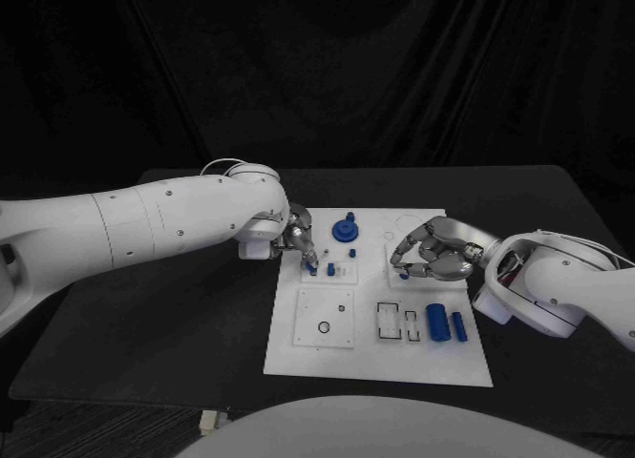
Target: Assemble the parts on the task board
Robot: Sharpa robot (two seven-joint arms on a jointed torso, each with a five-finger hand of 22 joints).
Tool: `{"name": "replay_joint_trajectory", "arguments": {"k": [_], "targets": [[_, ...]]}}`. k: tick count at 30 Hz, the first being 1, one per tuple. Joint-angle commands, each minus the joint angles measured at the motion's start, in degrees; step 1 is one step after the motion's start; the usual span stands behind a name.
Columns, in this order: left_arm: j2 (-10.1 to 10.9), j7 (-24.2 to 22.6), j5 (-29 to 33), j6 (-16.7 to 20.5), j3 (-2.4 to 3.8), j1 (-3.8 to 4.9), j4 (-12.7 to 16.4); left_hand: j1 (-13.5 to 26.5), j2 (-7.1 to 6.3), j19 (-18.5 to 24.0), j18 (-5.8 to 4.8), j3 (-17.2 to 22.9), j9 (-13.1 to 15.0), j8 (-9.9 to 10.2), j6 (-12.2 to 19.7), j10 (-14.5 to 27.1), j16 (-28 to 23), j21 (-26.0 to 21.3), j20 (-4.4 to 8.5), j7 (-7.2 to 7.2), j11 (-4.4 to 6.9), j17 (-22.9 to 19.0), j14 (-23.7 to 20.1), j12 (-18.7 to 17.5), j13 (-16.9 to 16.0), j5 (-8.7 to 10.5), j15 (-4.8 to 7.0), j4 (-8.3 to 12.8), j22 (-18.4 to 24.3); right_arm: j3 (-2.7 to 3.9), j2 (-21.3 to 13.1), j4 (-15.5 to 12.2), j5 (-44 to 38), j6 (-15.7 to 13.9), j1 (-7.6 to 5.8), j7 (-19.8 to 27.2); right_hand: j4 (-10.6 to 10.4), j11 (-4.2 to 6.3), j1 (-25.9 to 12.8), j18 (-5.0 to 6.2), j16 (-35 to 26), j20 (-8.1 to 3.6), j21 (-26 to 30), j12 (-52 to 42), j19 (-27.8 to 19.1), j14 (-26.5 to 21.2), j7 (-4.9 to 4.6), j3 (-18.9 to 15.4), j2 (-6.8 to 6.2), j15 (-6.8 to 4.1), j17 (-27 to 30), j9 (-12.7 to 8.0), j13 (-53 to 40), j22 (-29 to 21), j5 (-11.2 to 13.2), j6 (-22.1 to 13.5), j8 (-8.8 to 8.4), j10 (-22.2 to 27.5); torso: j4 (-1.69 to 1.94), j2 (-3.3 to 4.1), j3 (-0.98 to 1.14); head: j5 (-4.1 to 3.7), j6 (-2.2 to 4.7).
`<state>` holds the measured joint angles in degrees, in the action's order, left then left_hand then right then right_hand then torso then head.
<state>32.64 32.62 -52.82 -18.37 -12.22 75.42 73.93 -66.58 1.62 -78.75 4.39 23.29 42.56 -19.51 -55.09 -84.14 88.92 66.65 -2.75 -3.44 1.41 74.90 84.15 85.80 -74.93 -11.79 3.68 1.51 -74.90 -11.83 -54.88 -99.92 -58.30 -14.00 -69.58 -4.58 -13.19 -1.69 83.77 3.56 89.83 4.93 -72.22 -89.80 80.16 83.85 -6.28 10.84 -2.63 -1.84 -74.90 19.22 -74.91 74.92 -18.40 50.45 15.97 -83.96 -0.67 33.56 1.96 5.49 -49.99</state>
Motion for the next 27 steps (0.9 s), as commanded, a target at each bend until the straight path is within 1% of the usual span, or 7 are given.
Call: {"name": "replay_joint_trajectory", "arguments": {"k": [1,5,15,16,21,23,27], "targets": [[-0.2,-0.3,0.2,-1.4,0.01,-0.16,0.0,0.6,-0.17,0.4,0.43,1.1,-0.1,-0.1,-0.2,-2.9,-0.4,-0.2,0.08,0.58,-0.08,12.7,4.4,-0.2,-10.1,0.43,0.19,0.8,-8.7,0.02,0.0,0.0,-0.1,0.4,0.13,-0.7,0.4,-0.34,0.5,0.68,0.2,-0.06,0.3,-0.2,-0.3,6.2,-0.27,0.0,0.20,0.43,-15.1,-0.1,-15.1,9.4,-0.4,-0.3,0.26,-6.0,-0.01,-0.03,-0.01,0.06,-0.01],[-0.2,-0.2,0.2,-1.7,0.01,-0.18,-0.1,1.4,-0.26,0.4,0.45,0.4,-0.4,0.1,-0.3,-2.7,-0.5,-0.4,0.11,0.64,-0.05,12.6,4.3,-0.5,-9.9,1.97,0.21,0.0,-8.6,0.02,0.1,0.0,-0.1,0.4,0.14,-0.7,0.4,-0.35,0.6,0.68,0.2,-0.05,0.3,-0.2,-0.3,6.2,-0.27,0.0,0.20,0.44,-15.1,-0.1,-15.1,9.5,-0.4,-0.3,0.27,-6.0,-0.02,-0.01,0.01,0.09,-0.01],[-0.1,-0.2,0.2,-2.5,0.01,-0.19,-0.1,1.7,-0.39,0.6,0.52,0.0,-0.6,0.3,-0.3,-2.6,-0.6,-0.9,0.11,0.66,-0.05,12.4,4.3,-0.7,-9.6,2.20,0.21,-0.4,-8.5,0.02,0.1,0.1,-0.1,0.7,0.17,-0.8,0.5,-0.36,0.6,0.70,0.2,-0.05,0.4,-0.2,-0.3,6.2,-0.28,0.0,0.20,0.45,-15.1,-0.1,-15.1,9.4,-0.4,-0.3,0.28,-6.0,-0.01,-0.02,-0.01,0.16,-0.01],[-0.1,-0.2,0.2,-2.5,0.01,-0.20,-0.1,1.3,-0.43,0.6,0.53,0.2,-0.6,0.4,-0.3,-2.6,-0.6,-0.9,0.16,0.73,0.02,12.4,4.2,-0.7,-9.6,1.05,0.25,0.0,-8.5,0.02,0.1,0.1,-0.1,0.7,0.18,-0.8,0.5,-0.36,0.6,0.70,0.2,-0.05,0.4,-0.2,-0.3,6.2,-0.28,0.0,0.20,0.45,-15.1,-0.1,-15.1,9.4,-0.4,-0.3,0.28,-6.0,-0.01,-0.01,0.00,0.14,-0.01],[0.0,-0.2,0.2,-2.2,0.01,-0.20,0.1,0.1,-0.60,0.6,0.53,0.7,-0.7,0.4,-0.6,-2.7,-0.5,-1.0,0.24,0.81,0.11,12.5,4.3,-0.5,-9.8,-1.66,0.35,1.3,-8.5,0.02,0.1,0.1,-0.1,0.7,0.19,-0.9,0.5,-0.36,0.6,0.70,0.2,-0.05,0.4,-0.2,-0.3,6.2,-0.28,0.0,0.20,0.45,-15.1,-0.1,-15.1,9.4,-0.4,-0.3,0.28,-6.0,-0.01,-0.01,-0.02,0.13,-0.01],[0.0,-0.3,0.2,-2.1,0.01,-0.21,0.1,-0.5,-0.73,0.5,0.51,1.2,-0.6,0.2,-0.8,-2.8,-0.5,-1.0,0.26,0.75,0.05,12.6,4.3,-0.5,-9.9,-3.66,0.34,2.1,-8.6,0.02,0.1,0.1,-0.1,0.7,0.19,-0.9,0.5,-0.36,0.7,0.70,0.2,-0.04,0.4,-0.2,-0.3,6.2,-0.28,0.0,0.21,0.45,-15.1,-0.1,-15.1,9.4,-0.5,-0.3,0.29,-6.0,0.00,-0.02,-0.01,0.14,-0.01],[-0.1,-0.3,0.2,-2.0,0.01,-0.22,0.1,-0.9,-0.75,0.5,0.51,1.8,-0.5,0.1,-0.9,-2.8,-0.5,-1.1,0.24,0.63,-0.03,12.6,4.4,-0.4,-10.0,-5.29,0.30,2.8,-8.6,0.02,0.1,0.0,-0.1,0.7,0.19,-0.9,0.5,-0.36,0.7,0.70,0.2,-0.04,0.4,-0.2,-0.3,6.2,-0.28,0.0,0.21,0.45,-15.1,-0.1,-15.1,9.4,-0.5,-0.3,0.29,-6.0,-0.01,-0.02,0.01,0.12,-0.01]]}}
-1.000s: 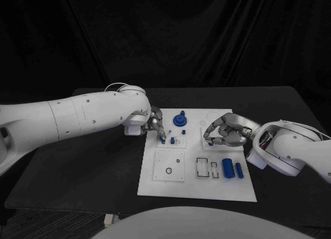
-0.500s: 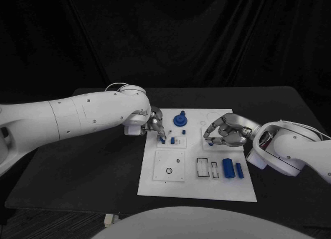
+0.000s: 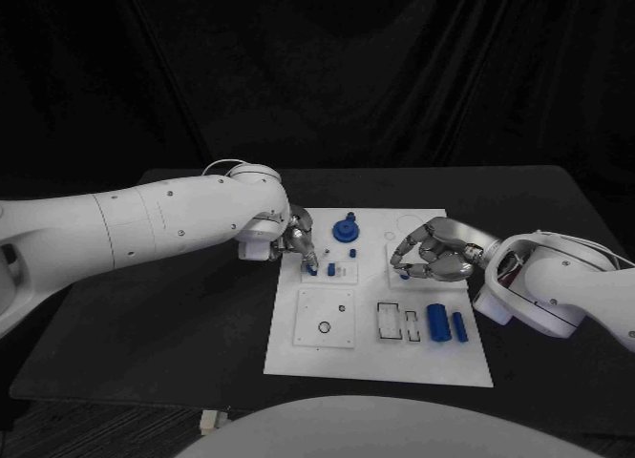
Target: Assemble the parts on the task board
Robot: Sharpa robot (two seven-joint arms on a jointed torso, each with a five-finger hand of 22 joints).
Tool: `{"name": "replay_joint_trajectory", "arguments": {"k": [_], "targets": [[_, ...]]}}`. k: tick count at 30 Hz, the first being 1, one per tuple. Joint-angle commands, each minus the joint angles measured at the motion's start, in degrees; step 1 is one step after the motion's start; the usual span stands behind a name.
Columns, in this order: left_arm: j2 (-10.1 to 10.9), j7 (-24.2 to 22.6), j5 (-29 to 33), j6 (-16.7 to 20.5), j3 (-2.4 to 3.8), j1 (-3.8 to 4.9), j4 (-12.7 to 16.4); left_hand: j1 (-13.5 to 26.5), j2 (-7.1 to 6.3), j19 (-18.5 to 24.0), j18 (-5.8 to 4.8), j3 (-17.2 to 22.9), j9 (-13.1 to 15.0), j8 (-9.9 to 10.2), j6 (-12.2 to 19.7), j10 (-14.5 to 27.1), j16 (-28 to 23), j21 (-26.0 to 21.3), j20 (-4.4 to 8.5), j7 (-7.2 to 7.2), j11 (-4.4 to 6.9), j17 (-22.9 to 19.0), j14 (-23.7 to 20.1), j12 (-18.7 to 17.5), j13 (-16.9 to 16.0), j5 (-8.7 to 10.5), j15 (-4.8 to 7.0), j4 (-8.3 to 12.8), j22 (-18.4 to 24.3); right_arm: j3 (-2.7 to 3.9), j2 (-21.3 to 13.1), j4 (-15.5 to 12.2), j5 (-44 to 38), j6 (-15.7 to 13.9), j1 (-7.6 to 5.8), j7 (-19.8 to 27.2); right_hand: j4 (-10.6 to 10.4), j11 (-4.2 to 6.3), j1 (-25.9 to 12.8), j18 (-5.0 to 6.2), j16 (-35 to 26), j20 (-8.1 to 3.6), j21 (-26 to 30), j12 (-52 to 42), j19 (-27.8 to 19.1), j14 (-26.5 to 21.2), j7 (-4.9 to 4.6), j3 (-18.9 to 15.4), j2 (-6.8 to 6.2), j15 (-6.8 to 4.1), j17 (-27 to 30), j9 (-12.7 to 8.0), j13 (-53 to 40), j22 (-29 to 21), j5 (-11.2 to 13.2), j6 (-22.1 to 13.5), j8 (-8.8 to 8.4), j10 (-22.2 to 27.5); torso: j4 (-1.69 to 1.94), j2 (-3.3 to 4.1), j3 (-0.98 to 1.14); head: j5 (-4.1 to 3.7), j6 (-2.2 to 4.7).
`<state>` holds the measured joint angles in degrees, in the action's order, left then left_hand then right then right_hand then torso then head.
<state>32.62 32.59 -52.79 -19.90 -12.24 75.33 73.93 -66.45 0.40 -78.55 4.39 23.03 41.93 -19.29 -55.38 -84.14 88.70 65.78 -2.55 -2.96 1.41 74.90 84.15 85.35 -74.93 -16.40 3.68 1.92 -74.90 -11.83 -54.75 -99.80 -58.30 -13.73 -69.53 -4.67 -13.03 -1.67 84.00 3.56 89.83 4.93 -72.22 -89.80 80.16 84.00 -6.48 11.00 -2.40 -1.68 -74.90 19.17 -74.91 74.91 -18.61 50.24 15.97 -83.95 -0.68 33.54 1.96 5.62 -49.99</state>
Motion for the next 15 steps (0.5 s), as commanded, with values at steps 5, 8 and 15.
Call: {"name": "replay_joint_trajectory", "arguments": {"k": [5,8,15], "targets": [[-0.1,-0.3,0.2,-0.6,0.02,-0.13,0.0,-1.1,0.47,0.2,0.48,2.2,0.2,-0.3,-0.7,-2.9,-0.2,-0.1,0.02,0.12,-0.06,12.7,4.4,0.2,-10.1,-1.09,0.28,2.6,-8.6,0.02,-0.1,-0.1,-0.1,0.4,0.15,-0.8,0.3,-0.37,0.4,0.70,0.2,-0.04,0.4,-0.2,-0.3,6.0,-0.07,-0.2,-0.02,0.30,-15.1,-0.1,-15.1,9.4,-0.2,-0.1,0.29,-6.1,0.00,0.00,0.01,-0.05,-0.01],[-0.2,-0.2,0.2,-0.7,0.02,-0.14,-0.1,-1.0,0.44,0.3,0.49,2.2,0.2,-0.3,-0.7,-2.9,-0.2,-0.1,0.02,0.08,-0.08,12.7,4.4,0.1,-10.0,-0.98,0.27,2.6,-8.6,0.02,-0.1,-0.1,-0.1,0.4,0.15,-0.9,0.3,-0.37,0.4,0.70,0.2,-0.04,0.4,-0.2,-0.3,6.0,-0.07,-0.2,-0.02,0.30,-15.1,-0.1,-15.1,9.4,-0.2,-0.1,0.29,-6.1,-0.01,0.02,0.01,-0.05,-0.01],[-0.3,-0.2,0.2,-0.9,0.02,-0.15,-0.2,2.2,0.79,0.3,0.52,-0.2,-0.6,0.7,-0.6,-2.6,-0.4,-0.6,-0.07,0.20,0.00,12.4,4.2,-0.3,-9.6,8.21,0.23,-0.4,-8.5,0.02,-0.1,-0.1,-0.1,0.5,0.15,-0.9,0.3,-0.37,0.4,0.70,0.2,-0.04,0.4,-0.2,-0.3,6.0,-0.07,-0.2,-0.02,0.30,-15.1,-0.1,-15.1,9.4,-0.2,-0.1,0.29,-6.1,0.01,0.02,0.02,-0.05,-0.01]]}}
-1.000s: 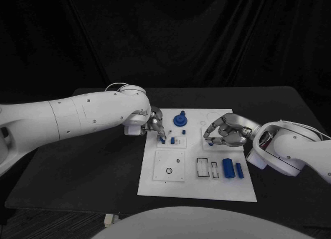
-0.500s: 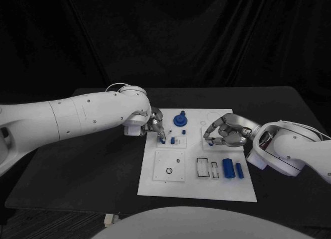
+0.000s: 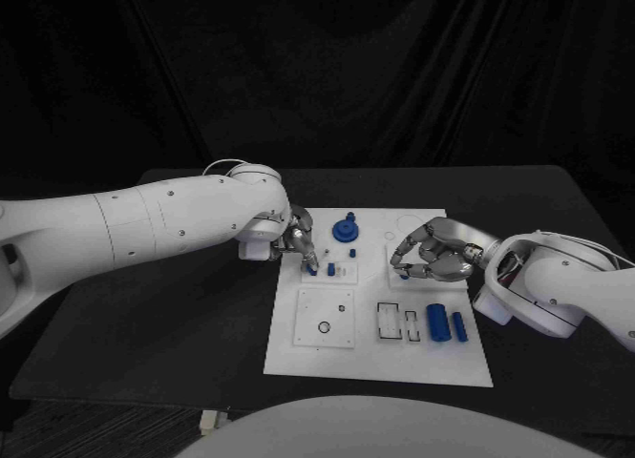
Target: Assemble the parts on the task board
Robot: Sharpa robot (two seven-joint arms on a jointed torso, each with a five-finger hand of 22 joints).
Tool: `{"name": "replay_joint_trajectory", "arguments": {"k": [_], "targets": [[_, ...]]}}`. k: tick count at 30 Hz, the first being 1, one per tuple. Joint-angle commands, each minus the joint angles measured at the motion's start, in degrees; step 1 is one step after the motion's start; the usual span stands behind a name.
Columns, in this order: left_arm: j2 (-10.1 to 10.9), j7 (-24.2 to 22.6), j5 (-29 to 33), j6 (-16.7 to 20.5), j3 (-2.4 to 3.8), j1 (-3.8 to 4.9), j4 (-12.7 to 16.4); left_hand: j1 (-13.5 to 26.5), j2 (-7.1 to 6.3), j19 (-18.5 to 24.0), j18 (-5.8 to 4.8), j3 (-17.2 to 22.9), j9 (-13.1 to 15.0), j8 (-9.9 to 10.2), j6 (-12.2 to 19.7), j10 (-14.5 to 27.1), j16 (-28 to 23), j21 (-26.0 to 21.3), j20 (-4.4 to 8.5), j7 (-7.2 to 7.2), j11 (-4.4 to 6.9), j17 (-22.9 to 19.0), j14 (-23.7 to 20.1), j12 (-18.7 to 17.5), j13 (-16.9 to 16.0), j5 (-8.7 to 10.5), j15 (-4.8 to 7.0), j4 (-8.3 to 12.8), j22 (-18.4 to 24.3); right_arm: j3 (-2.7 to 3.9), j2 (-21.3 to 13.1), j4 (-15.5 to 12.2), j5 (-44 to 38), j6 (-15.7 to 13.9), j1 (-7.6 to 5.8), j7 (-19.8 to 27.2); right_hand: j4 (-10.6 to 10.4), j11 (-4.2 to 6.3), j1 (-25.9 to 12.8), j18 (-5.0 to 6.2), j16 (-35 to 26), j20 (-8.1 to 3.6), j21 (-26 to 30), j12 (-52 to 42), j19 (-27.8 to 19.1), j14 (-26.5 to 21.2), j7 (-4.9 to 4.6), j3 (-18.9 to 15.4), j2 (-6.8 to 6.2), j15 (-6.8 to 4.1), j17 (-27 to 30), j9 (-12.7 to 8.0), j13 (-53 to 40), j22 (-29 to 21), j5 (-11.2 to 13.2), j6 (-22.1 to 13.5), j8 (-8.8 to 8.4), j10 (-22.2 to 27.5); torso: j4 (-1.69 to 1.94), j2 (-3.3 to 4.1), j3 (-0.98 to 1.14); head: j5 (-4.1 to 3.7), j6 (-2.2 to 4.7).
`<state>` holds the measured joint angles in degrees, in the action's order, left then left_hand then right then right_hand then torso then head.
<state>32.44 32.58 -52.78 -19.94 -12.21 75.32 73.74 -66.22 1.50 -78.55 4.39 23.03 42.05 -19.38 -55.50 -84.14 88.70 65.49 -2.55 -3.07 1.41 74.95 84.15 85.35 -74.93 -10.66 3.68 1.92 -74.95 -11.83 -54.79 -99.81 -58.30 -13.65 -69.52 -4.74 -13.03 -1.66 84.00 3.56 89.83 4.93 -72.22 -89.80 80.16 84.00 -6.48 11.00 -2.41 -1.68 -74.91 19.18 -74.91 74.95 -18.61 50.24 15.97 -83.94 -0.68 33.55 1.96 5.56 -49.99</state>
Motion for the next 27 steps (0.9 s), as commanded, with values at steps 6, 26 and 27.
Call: {"name": "replay_joint_trajectory", "arguments": {"k": [6,26,27], "targets": [[-0.2,-0.2,0.1,-1.2,-0.01,-0.15,-0.2,4.7,-0.23,0.4,0.55,-3.2,-1.7,1.8,-0.8,-2.5,-0.5,-0.6,-0.21,-0.01,-0.28,12.2,4.1,-0.4,-9.4,6.47,0.03,-3.7,-8.4,0.02,0.0,0.0,-0.1,0.4,0.14,-0.8,0.4,-0.41,0.5,0.70,0.2,-0.02,0.4,-0.2,-0.3,6.0,-0.09,-0.1,0.04,0.31,-15.1,-0.1,-15.1,9.4,-0.3,-0.1,0.34,-6.1,0.00,0.00,-0.01,0.05,-0.01],[-0.7,-0.2,0.1,-2.2,-0.01,-0.23,-0.7,8.6,0.01,0.7,0.70,-8.7,-3.2,3.7,-1.3,-2.2,-0.7,-1.6,-0.57,-0.53,-0.78,11.9,4.0,-0.8,-9.0,7.70,-0.36,-8.9,-8.2,0.02,0.0,0.0,-0.1,0.6,0.16,-0.9,0.5,-0.44,0.6,0.71,0.2,-0.01,0.4,-0.2,-0.4,6.0,-0.11,-0.1,0.06,0.33,-15.1,-0.1,-15.1,9.4,-0.4,-0.1,0.39,-6.1,-0.01,0.01,0.00,-0.02,-0.01],[-0.7,-0.2,0.1,-2.2,-0.01,-0.23,-0.7,8.6,0.02,0.6,0.68,-8.7,-3.2,3.7,-1.3,-2.2,-0.7,-1.6,-0.57,-0.53,-0.78,11.9,4.0,-0.8,-9.1,7.70,-0.36,-8.9,-8.3,0.02,0.0,0.0,-0.1,0.6,0.17,-0.9,0.5,-0.44,0.6,0.71,0.2,-0.01,0.4,-0.2,-0.4,6.0,-0.11,-0.1,0.06,0.33,-15.1,-0.1,-15.1,9.4,-0.4,-0.1,0.39,-6.1,-0.01,-0.01,-0.01,0.00,-0.01]]}}
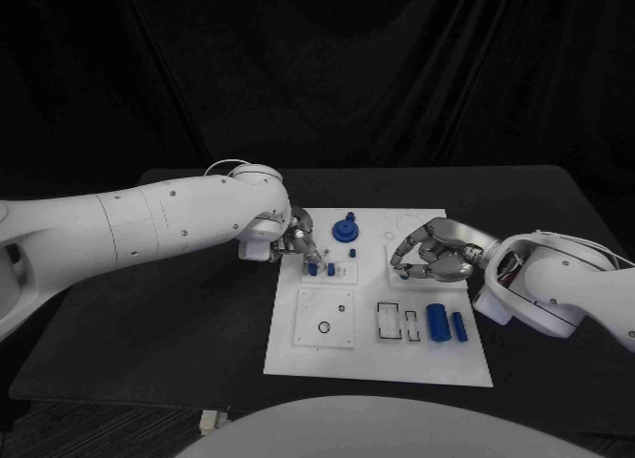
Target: Assemble the parts on the task board
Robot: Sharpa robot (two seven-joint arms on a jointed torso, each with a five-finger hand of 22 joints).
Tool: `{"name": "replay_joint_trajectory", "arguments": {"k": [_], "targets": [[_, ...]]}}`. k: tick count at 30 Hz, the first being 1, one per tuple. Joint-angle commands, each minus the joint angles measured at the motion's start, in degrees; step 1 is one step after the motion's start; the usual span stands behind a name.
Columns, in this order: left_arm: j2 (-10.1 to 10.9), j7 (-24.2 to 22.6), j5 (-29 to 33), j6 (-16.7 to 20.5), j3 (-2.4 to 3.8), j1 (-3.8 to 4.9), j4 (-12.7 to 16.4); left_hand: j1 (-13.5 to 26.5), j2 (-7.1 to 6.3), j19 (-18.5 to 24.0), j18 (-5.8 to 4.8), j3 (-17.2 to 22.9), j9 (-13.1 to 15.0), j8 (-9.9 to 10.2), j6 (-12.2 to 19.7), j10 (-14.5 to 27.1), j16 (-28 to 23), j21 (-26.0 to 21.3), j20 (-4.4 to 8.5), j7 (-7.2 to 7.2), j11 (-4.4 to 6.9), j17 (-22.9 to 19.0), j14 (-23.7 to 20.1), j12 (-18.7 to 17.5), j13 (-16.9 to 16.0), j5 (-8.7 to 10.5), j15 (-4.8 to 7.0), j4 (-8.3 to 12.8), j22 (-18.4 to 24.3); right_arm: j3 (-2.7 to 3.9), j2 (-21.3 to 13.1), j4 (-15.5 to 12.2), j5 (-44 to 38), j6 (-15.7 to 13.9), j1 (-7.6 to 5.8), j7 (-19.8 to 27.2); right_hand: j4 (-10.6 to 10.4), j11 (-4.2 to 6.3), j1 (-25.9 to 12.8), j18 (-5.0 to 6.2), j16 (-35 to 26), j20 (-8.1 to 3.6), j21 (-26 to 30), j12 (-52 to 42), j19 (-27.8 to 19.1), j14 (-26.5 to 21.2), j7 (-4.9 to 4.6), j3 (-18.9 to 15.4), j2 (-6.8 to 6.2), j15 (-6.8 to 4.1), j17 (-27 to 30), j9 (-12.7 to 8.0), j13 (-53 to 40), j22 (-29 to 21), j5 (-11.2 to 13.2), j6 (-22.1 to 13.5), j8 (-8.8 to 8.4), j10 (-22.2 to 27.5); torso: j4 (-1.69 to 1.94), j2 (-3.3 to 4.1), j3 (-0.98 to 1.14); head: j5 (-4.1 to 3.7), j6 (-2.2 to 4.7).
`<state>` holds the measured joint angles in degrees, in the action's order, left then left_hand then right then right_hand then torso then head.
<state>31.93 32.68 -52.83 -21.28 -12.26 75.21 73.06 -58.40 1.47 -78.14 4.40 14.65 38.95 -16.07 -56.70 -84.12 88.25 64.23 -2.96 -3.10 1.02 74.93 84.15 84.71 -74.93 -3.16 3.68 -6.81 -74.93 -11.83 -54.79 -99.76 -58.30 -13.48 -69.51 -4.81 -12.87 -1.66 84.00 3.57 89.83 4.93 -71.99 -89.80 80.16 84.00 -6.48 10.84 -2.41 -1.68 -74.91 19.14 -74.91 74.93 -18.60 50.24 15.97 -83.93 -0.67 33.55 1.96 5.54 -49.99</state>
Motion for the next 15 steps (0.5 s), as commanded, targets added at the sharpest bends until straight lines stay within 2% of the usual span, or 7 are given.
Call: {"name": "replay_joint_trajectory", "arguments": {"k": [1,11,13,15], "targets": [[-0.2,-0.3,0.2,-0.9,0.05,-0.13,-0.1,0.8,0.06,0.3,0.70,-0.4,-0.1,0.4,-0.1,-2.2,-0.3,-0.4,-0.16,-0.51,-0.39,11.9,3.9,-0.2,-9.0,0.20,-0.36,-0.2,-8.3,0.02,0.0,-0.1,-0.1,0.4,0.16,-0.8,0.3,-0.45,0.6,0.71,0.2,-0.01,0.2,-0.2,-0.4,6.0,-0.11,0.1,0.06,0.34,-15.1,-0.1,-15.1,9.4,-0.4,-0.1,0.39,-6.1,-0.02,0.00,0.00,0.02,-0.01],[0.0,-0.2,0.2,-1.4,0.05,-0.16,-0.2,0.1,0.57,0.2,0.74,-1.0,0.8,-0.5,-0.7,-2.3,-0.3,-0.5,-0.16,-0.16,-0.18,11.9,4.0,-0.1,-9.1,-0.16,-0.27,-0.2,-8.3,0.02,0.0,0.0,-0.1,0.6,0.19,-0.8,0.3,-0.45,0.6,0.71,0.2,-0.01,0.2,-0.2,-0.4,6.0,-0.11,0.1,0.06,0.34,-15.1,-0.1,-15.1,9.4,-0.4,-0.1,0.39,-6.1,0.00,0.01,0.01,0.07,-0.01],[0.0,-0.2,0.2,-1.4,0.05,-0.16,-0.2,-0.7,0.93,0.2,0.76,-1.0,1.5,-1.0,-0.5,-2.2,-0.3,-0.6,-0.06,-0.01,-0.04,12.0,4.0,-0.1,-9.1,-1.67,-0.14,0.2,-8.3,0.02,0.0,0.0,-0.1,0.6,0.20,-0.8,0.3,-0.45,0.6,0.71,0.2,-0.01,0.2,-0.2,-0.4,6.0,-0.11,0.1,0.06,0.34,-15.1,-0.1,-15.1,9.4,-0.4,-0.1,0.39,-6.1,0.00,0.02,0.00,0.09,-0.01],[0.0,-0.2,0.2,-1.4,0.05,-0.16,-0.2,-1.4,1.25,0.1,0.74,-1.0,2.5,-1.6,-0.3,-2.3,-0.2,-0.5,0.08,0.18,0.12,12.0,4.0,-0.1,-9.1,-4.92,0.01,0.5,-8.3,0.02,0.0,0.0,-0.1,0.7,0.21,-0.9,0.3,-0.45,0.6,0.71,0.2,-0.01,0.2,-0.2,-0.4,6.0,-0.11,0.1,0.06,0.34,-15.1,-0.1,-15.1,9.4,-0.4,-0.1,0.39,-6.1,0.00,0.01,0.00,0.08,-0.01]]}}
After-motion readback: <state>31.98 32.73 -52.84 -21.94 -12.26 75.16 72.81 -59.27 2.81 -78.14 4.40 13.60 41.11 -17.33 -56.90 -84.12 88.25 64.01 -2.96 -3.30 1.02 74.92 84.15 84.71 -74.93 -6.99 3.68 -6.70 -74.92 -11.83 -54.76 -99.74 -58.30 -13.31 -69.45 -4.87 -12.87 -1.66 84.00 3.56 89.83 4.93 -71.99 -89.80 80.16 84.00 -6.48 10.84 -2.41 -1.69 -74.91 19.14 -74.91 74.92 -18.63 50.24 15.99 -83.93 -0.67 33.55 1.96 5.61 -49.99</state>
